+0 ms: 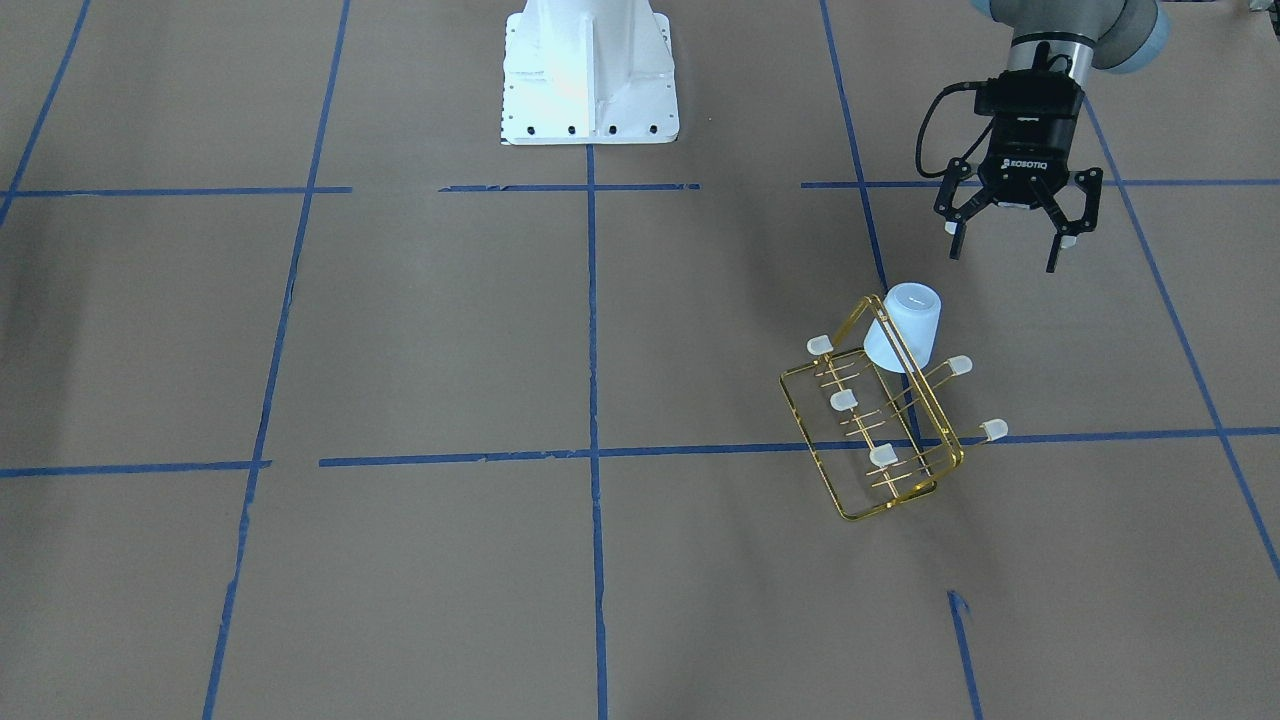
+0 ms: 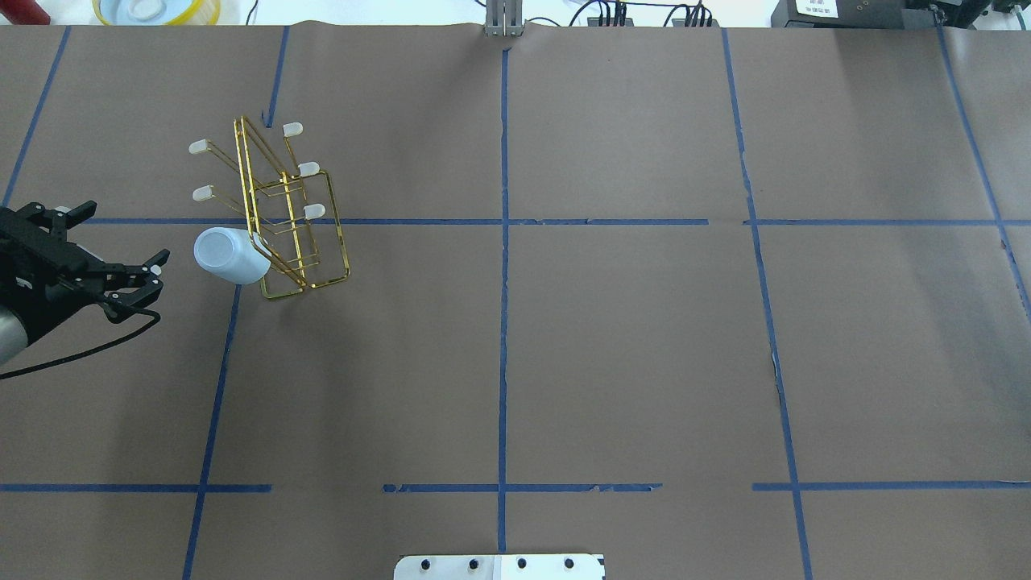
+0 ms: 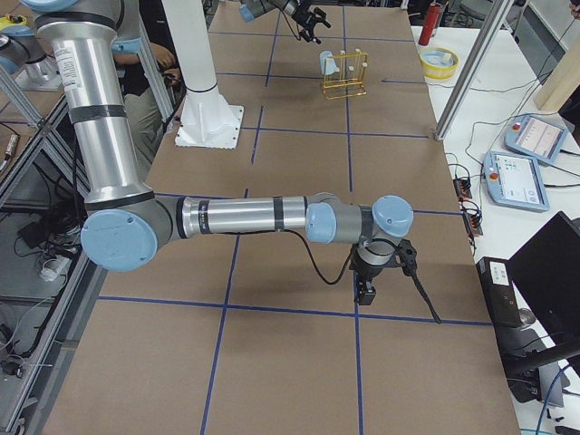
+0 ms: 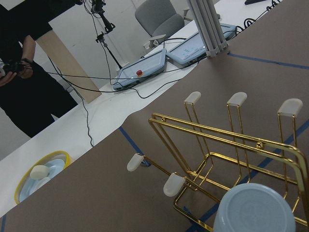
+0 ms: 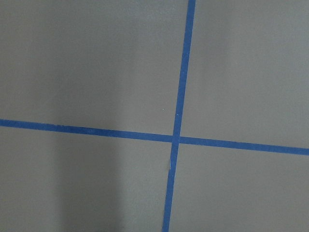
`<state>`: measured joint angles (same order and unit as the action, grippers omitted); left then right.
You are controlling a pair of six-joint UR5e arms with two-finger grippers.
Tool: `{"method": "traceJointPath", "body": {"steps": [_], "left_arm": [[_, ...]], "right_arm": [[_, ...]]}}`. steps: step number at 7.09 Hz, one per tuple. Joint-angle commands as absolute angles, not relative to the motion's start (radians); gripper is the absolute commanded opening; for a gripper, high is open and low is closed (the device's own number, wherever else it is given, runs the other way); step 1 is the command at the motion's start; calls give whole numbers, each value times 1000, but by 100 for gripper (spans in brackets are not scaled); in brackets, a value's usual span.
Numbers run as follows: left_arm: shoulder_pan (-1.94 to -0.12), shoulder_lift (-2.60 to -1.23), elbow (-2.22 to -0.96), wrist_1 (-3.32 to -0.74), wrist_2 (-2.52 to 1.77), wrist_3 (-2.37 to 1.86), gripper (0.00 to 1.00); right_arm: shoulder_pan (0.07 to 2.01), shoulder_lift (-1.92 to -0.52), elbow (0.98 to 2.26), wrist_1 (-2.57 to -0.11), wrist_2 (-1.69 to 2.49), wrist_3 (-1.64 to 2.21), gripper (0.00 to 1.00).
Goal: Hang cup on cup holder
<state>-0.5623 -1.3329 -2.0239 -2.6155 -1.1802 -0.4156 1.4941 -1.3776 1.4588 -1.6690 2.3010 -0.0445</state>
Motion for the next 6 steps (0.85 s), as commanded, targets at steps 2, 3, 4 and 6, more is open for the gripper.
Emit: {"method": "traceJointPath", "body": {"steps": [2, 3, 4, 6], "left_arm": [[-884, -1325, -2016, -2450, -1765, -403, 100], [-993, -1339, -2011, -2316, -1952, -400, 100], [-1085, -1342, -1996, -2245, -2053, -402, 100], [-1219, -1344, -1942, -2136, -2188, -400, 100]], "right_arm": [[1494, -1378, 1459, -1669, 2301, -44, 100], [1494, -1378, 1459, -1669, 2301, -44, 100], [1494, -1378, 1459, -1669, 2301, -44, 100], [1494, -1378, 1459, -1669, 2301, -44, 100]]}}
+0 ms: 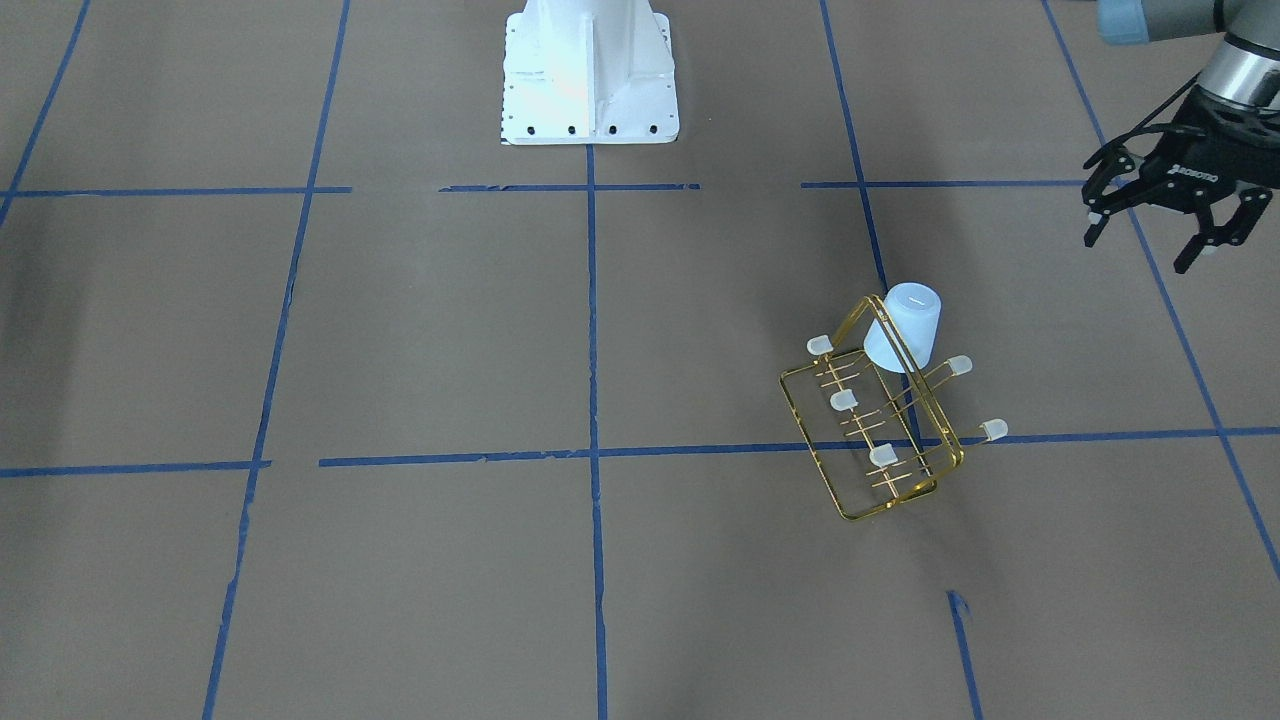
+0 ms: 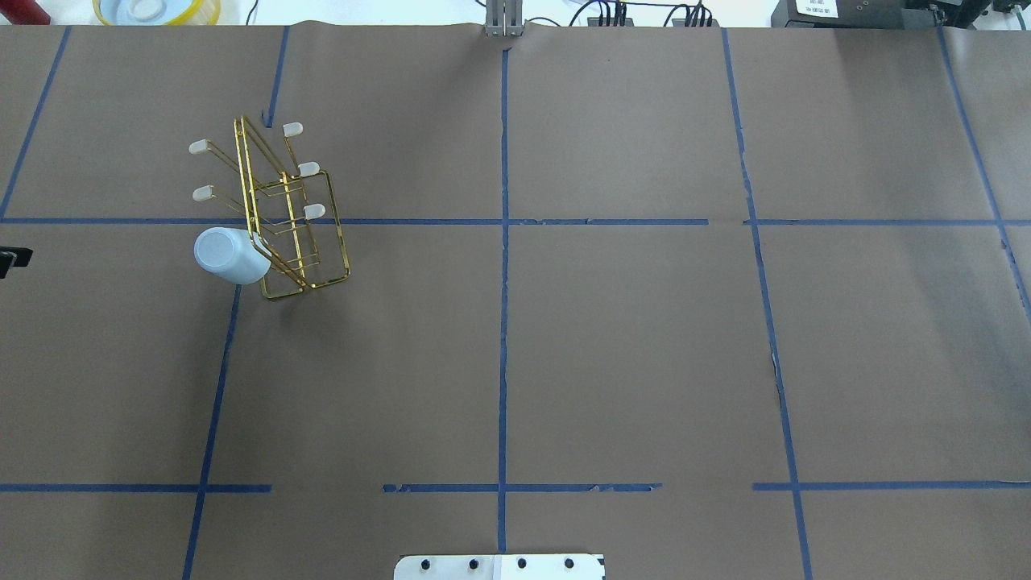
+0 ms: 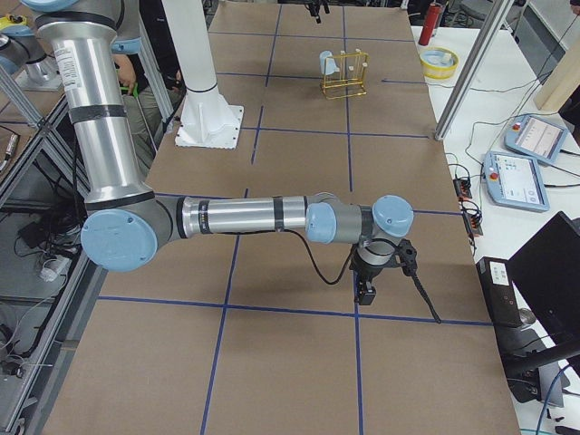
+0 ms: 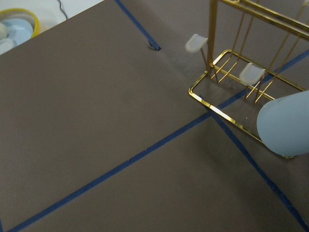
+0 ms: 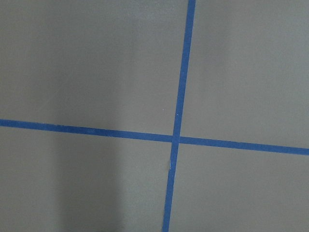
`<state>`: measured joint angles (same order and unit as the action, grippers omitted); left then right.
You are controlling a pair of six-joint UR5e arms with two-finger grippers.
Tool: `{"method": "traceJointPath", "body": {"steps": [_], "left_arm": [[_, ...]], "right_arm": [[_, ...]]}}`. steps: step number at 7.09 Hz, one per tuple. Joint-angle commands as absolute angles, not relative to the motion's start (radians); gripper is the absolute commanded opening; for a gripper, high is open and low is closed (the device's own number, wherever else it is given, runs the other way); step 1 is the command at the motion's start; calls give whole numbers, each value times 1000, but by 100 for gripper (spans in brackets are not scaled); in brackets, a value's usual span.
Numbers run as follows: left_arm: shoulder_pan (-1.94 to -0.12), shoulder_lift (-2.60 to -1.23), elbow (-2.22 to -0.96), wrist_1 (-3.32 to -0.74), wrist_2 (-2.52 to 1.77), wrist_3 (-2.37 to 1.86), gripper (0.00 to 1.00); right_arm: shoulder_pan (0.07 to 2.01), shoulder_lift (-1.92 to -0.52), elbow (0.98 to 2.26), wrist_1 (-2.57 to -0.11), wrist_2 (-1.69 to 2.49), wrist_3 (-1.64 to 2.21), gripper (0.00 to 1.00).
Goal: Hang cup on cup holder
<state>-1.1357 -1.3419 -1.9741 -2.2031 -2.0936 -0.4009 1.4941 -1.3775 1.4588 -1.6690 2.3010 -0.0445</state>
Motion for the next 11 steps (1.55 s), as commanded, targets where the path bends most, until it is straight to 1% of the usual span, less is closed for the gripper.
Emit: {"method": "traceJointPath", "body": {"steps": [1, 2, 3, 5, 7, 9, 11], "left_arm": [[-1289, -1351, -1915, -2087, -2288, -394, 100], [-1337, -1353, -1887, -2063, -2322, -285, 100], [-1421, -1353, -1873, -1992, -2322, -138, 100], [-1569, -1391, -1832, -1816, -2324, 10, 100], [-1592, -1397, -1819, -1702, -2315, 18, 100], [-1615, -1478, -1770, -1590, -2313, 18, 100], [-1617, -1505, -1752, -1582, -2322, 18, 100]], "right_arm": [[1494, -1378, 1459, -1669, 2301, -44, 100], [1494, -1378, 1459, -1669, 2301, -44, 100], [1494, -1378, 1459, -1669, 2301, -44, 100], [1494, -1378, 1459, -1669, 2301, -44, 100], [1494, -1378, 1459, -1669, 2301, -43, 100], [1494, -1378, 1459, -1669, 2301, -44, 100], [1494, -1378, 1459, -1669, 2301, -44, 100]]}}
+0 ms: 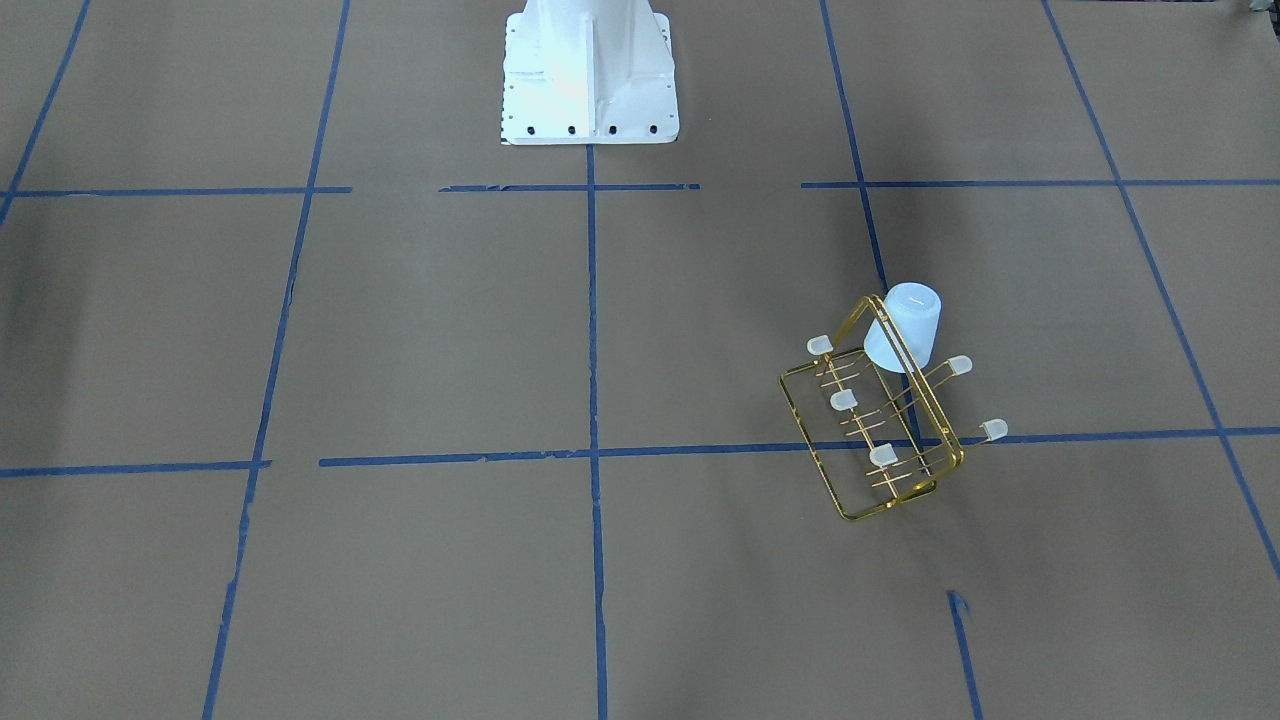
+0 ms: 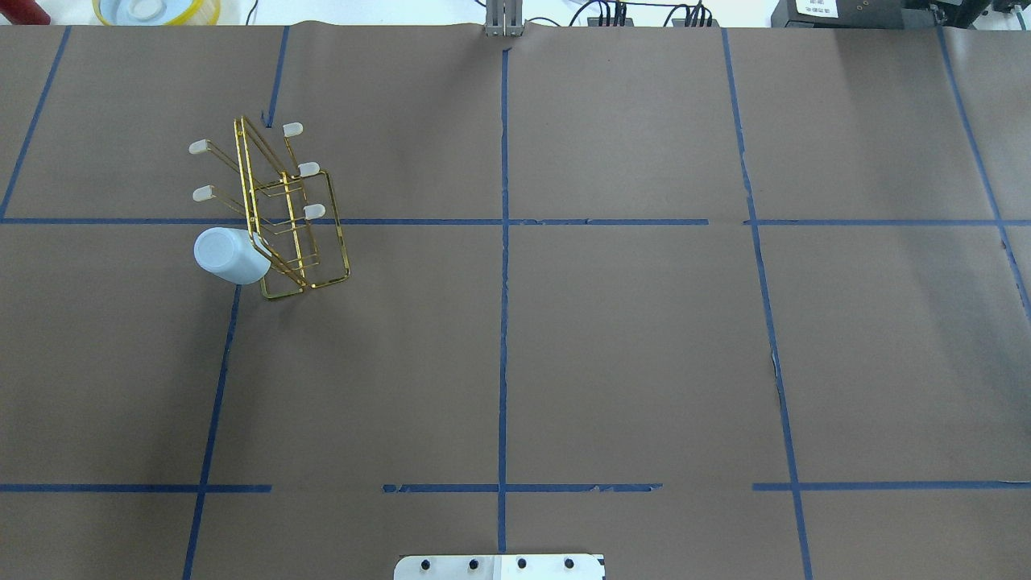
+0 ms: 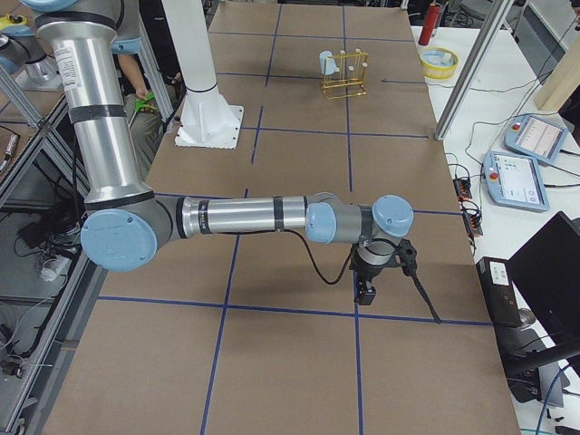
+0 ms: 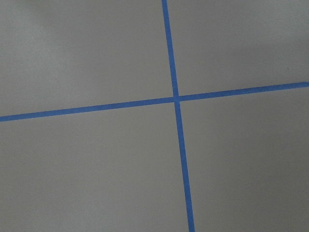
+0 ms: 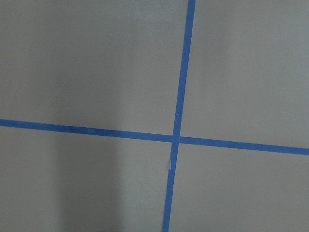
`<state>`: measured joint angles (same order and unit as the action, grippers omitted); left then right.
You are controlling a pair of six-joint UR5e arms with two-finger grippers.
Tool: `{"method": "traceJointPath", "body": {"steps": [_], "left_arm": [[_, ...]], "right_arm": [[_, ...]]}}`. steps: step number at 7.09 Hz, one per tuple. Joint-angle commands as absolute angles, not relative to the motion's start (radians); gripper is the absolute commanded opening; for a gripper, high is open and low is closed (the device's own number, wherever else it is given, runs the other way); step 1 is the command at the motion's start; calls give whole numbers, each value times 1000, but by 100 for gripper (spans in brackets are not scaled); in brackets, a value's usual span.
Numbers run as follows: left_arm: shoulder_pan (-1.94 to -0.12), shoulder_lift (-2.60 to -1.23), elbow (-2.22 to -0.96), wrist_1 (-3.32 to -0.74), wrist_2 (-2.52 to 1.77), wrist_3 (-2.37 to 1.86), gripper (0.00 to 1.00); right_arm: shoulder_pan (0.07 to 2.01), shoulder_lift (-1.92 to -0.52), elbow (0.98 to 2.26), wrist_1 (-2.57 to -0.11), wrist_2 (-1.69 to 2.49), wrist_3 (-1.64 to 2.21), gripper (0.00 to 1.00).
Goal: Hang cup on cup holder
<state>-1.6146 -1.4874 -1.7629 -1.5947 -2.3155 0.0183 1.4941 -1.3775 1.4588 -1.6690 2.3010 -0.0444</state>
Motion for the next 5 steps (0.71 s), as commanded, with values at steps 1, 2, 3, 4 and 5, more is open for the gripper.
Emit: {"method": "traceJointPath", "body": {"steps": [1, 2, 3, 4, 5], "left_arm": [[-1617, -1511, -1750, -1583, -2322, 18, 100], [-1615, -1516, -1750, -1582, -2321, 18, 100], [-1617, -1514, -1750, -1582, -2321, 18, 100], [-1615, -1516, -1749, -1583, -2322, 20, 100], [-1614, -1523, -1735, -1589, -2321, 26, 100]], "right_arm": [[1494, -1378, 1459, -1669, 2301, -44, 100], [1494, -1378, 1459, -1669, 2301, -44, 100], [1493, -1378, 1459, -1669, 2301, -44, 100], [1494, -1378, 1459, -1669, 2301, -44, 100], [1494, -1378, 1459, -1669, 2301, -43, 100]]}}
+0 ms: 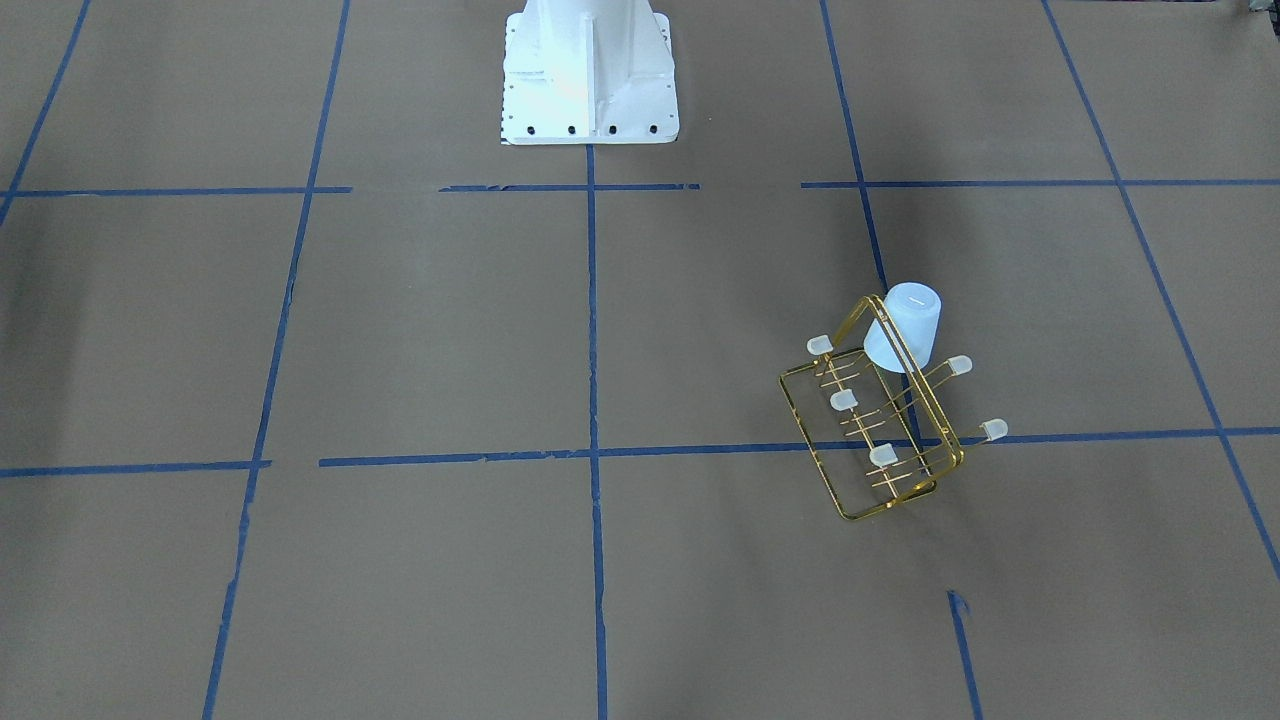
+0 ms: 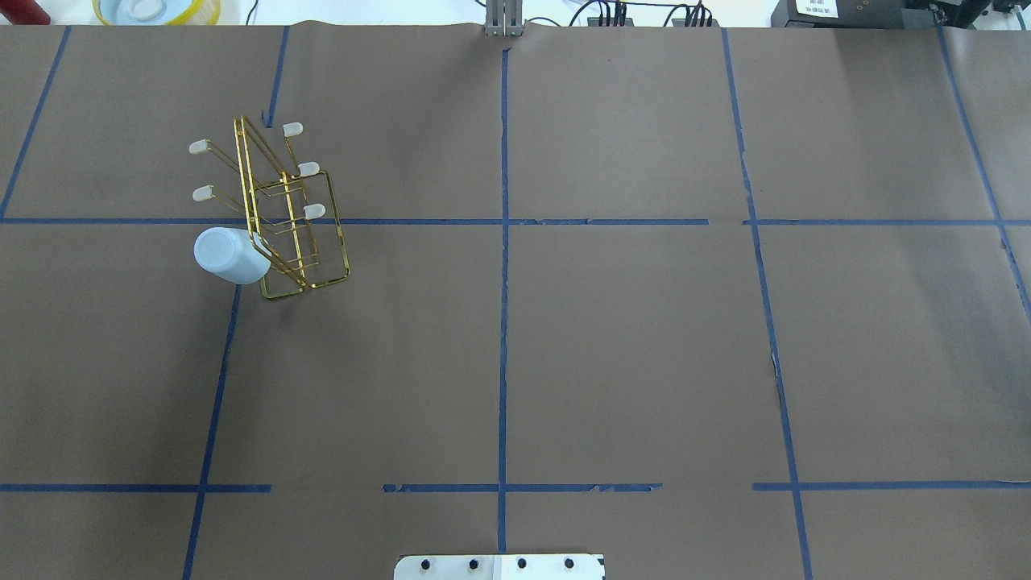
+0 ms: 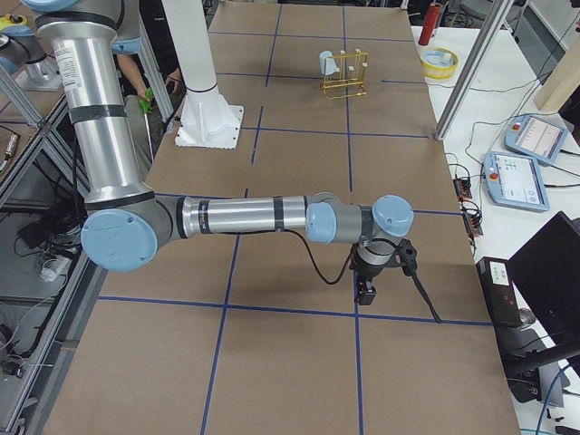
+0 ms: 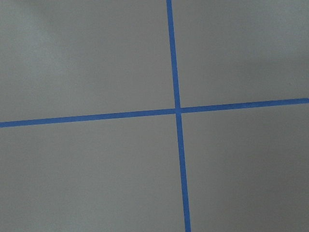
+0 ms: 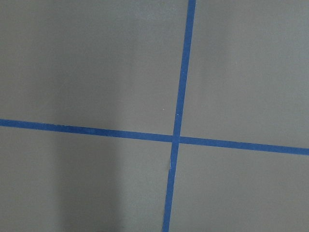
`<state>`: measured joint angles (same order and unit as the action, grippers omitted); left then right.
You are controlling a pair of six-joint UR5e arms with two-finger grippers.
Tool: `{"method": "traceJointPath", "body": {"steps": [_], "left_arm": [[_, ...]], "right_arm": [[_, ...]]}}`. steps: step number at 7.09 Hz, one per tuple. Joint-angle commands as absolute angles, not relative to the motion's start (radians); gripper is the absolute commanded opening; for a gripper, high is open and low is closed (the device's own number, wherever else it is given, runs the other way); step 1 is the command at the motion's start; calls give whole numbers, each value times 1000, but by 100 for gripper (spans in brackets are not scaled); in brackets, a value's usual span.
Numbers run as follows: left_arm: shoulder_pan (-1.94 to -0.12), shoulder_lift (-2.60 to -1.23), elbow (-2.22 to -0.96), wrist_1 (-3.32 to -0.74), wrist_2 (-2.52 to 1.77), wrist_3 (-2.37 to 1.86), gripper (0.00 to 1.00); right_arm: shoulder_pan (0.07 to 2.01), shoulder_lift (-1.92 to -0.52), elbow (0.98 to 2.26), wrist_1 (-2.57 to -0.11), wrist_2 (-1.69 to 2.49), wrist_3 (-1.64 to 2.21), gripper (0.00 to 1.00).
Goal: Hang cup on cup holder
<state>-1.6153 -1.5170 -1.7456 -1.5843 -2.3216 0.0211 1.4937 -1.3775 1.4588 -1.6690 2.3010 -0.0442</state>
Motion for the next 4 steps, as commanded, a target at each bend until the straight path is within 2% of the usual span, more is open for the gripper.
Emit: {"method": "traceJointPath", "body": {"steps": [1, 4], "left_arm": [[-1614, -1525, -1735, -1591, -2322, 47, 100], [-1614, -1526, -1732, -1597, -2322, 66, 100]], "right_arm": [[1494, -1378, 1459, -1669, 2301, -44, 100], [1494, -1378, 1459, -1669, 2301, -44, 100]]}}
